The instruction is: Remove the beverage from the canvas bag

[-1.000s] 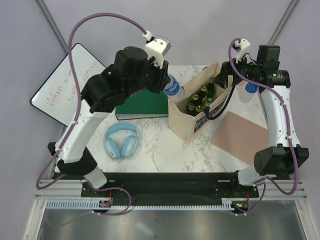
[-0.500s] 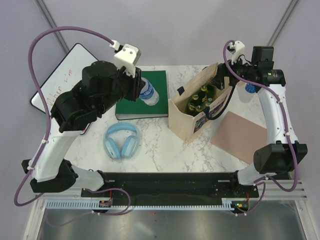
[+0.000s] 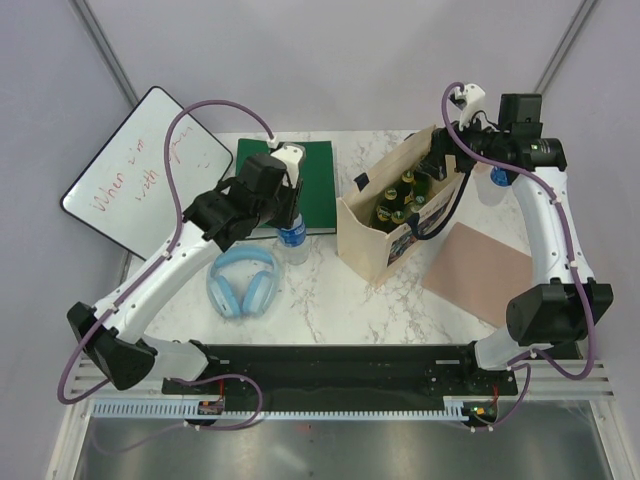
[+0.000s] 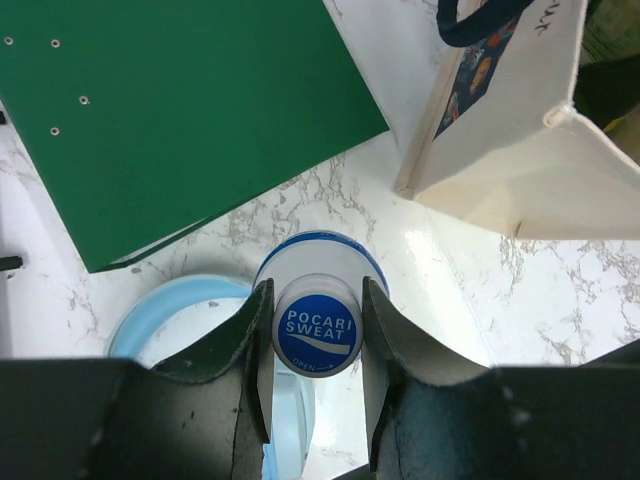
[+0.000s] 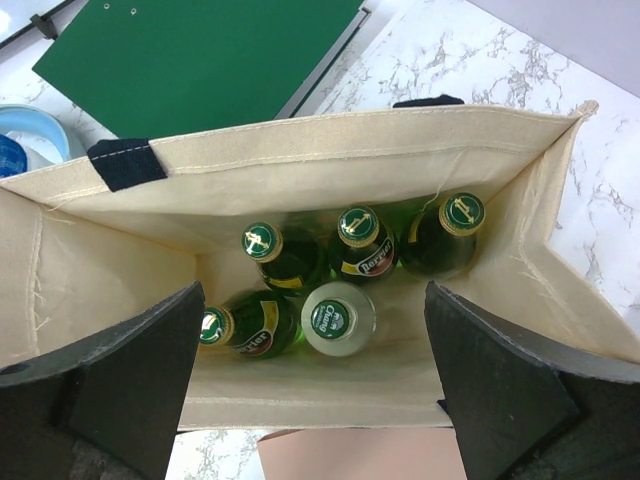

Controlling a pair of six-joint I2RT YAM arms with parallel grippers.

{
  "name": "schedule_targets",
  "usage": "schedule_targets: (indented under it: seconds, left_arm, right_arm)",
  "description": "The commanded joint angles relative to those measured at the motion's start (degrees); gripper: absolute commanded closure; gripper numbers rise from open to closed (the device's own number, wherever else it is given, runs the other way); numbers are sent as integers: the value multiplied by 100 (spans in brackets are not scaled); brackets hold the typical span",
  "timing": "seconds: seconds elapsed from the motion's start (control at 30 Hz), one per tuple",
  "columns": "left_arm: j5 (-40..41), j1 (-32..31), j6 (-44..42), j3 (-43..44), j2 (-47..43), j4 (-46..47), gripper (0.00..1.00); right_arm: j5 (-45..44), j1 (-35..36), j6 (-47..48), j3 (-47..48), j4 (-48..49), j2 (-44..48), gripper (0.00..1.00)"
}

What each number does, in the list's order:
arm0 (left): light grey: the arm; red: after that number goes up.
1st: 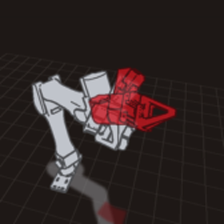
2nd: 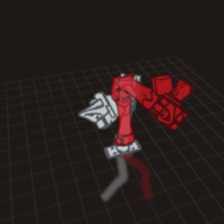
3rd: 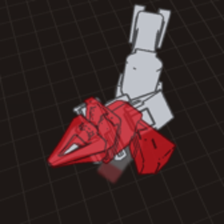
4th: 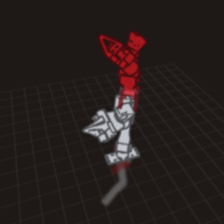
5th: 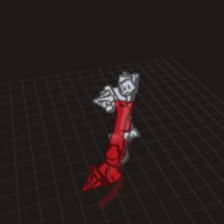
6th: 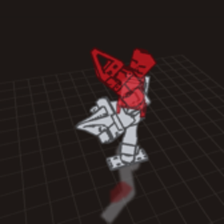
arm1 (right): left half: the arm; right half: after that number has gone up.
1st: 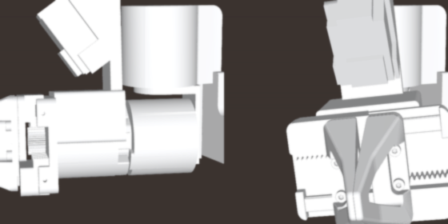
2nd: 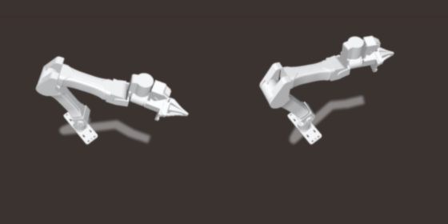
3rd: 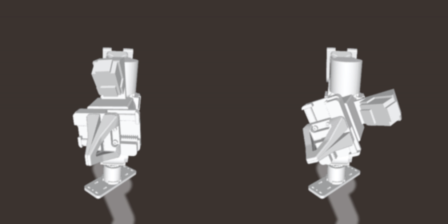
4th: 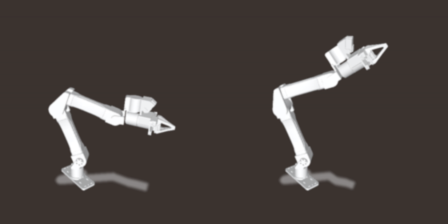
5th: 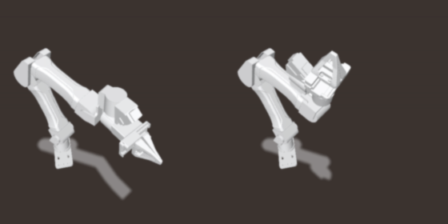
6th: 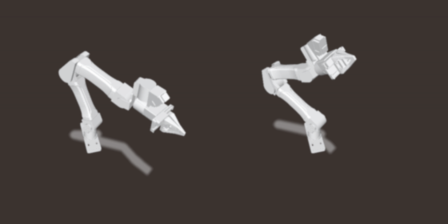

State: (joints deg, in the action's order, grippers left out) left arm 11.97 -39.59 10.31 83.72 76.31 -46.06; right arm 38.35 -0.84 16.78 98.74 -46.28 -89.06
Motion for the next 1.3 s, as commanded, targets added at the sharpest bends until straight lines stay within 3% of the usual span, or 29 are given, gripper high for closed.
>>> schedule_targets:
  seconds: [0.0, 0.63, 0.7, 0.73, 0.83, 0.93, 1.03, 1.27]
  left_arm:
    - [-274, 162, 209, 74, 40, 1662, 98]
    - [-221, 347, -20, -523, 797, 2137, 97]
    - [-195, 347, -20, -594, 789, 2119, 86]
    - [-186, 347, 15, -620, 762, 2128, 63]
    - [-151, 356, 68, -717, 657, 2119, 26]
    - [-151, 356, 103, -743, 464, 2084, 16]
    - [-151, 356, 138, -682, 175, 2014, 11]
    - [-247, 356, 446, -664, -555, 2014, 8]
  right_arm:
    - [-56, 40, 107, -91, 128, 38, 2]
    - [-169, 49, 203, -48, 76, -121, 2]
    - [-196, 198, 238, -13, 49, -164, 2]
    - [-214, 216, 247, 22, 40, -173, 2]
    - [-249, 225, 300, 101, -12, -244, 2]
    - [-328, 260, 414, 163, -91, -296, 2]
    - [-547, 312, 590, 277, -214, -375, 2]
    - [-1206, 357, 424, 760, -338, -832, 2]
